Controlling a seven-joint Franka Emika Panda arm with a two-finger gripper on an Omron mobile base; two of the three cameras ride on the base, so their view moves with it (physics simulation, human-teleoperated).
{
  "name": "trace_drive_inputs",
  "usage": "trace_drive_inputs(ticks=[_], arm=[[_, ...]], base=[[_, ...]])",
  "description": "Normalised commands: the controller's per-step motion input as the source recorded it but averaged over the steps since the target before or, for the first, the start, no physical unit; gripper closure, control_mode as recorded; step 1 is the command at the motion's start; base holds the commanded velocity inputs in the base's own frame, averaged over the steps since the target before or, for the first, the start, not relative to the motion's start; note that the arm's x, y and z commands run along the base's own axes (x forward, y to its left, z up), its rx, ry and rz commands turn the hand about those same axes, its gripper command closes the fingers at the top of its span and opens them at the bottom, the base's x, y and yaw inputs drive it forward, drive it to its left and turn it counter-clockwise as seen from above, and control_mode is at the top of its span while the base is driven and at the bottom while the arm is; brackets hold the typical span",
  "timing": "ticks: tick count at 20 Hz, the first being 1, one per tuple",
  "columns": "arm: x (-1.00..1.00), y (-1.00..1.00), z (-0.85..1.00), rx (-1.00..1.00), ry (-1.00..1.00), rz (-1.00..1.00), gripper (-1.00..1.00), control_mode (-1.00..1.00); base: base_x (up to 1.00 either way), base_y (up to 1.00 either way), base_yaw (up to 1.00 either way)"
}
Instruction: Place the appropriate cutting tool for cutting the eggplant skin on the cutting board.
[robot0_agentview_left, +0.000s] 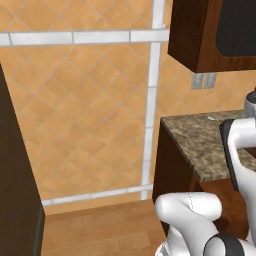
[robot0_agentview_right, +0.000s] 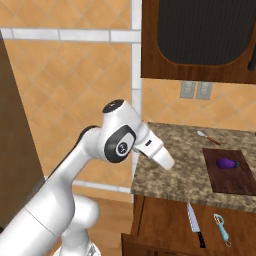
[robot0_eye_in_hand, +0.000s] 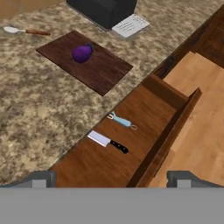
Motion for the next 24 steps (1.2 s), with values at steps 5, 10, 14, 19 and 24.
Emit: trace_drive_inputs(ticks=[5,10,14,19,24], arm=[[0.00,-0.70,0.00,0.13,0.00,0.00,-1.00,-1.00],[0.00,-0.71,0.00,0.12,0.00,0.02,-1.00,-1.00],[0.00,-0.66,0.00,0.16,0.00,0.12,-1.00,-1.00],[0.00,-0.58,0.00,0.15,0.00,0.17,-1.00,-1.00],[-0.10,-0.13,-0.13,0.01,0.00,0.14,-1.00,-1.00]], base=[[0.00,0.00,0.00],[0.00,0.00,0.00],[0.00,0.00,0.00],[0.00,0.00,0.00],[0.00,0.00,0.00]])
